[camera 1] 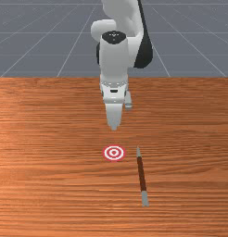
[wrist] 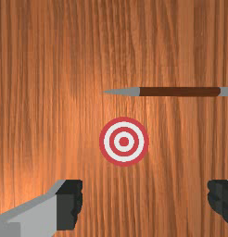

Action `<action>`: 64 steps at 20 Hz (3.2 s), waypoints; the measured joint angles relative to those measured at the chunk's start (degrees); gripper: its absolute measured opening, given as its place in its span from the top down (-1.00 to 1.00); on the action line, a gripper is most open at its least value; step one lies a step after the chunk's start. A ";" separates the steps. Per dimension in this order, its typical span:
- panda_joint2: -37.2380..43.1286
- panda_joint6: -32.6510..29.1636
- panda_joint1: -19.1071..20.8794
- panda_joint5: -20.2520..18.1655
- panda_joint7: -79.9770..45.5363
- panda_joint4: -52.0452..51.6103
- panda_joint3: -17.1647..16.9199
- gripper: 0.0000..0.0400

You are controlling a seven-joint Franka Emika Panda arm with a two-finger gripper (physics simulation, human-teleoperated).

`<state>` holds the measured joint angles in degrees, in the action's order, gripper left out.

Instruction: Pick up the pen and put it to the marker

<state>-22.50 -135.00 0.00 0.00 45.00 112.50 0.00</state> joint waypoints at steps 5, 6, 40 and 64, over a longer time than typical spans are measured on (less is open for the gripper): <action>0.51 0.52 -0.23 -0.33 -2.18 0.34 -0.38 -0.73; 0.57 0.58 -0.25 -0.37 -2.42 0.37 -0.42 -0.84; -18.84 16.15 -8.94 -10.30 -89.66 -27.56 -3.02 1.00; -38.02 12.39 -13.63 -7.86 -106.62 -47.23 -8.90 -1.00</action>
<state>-60.52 -122.61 -13.63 -7.86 -61.62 65.27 -8.90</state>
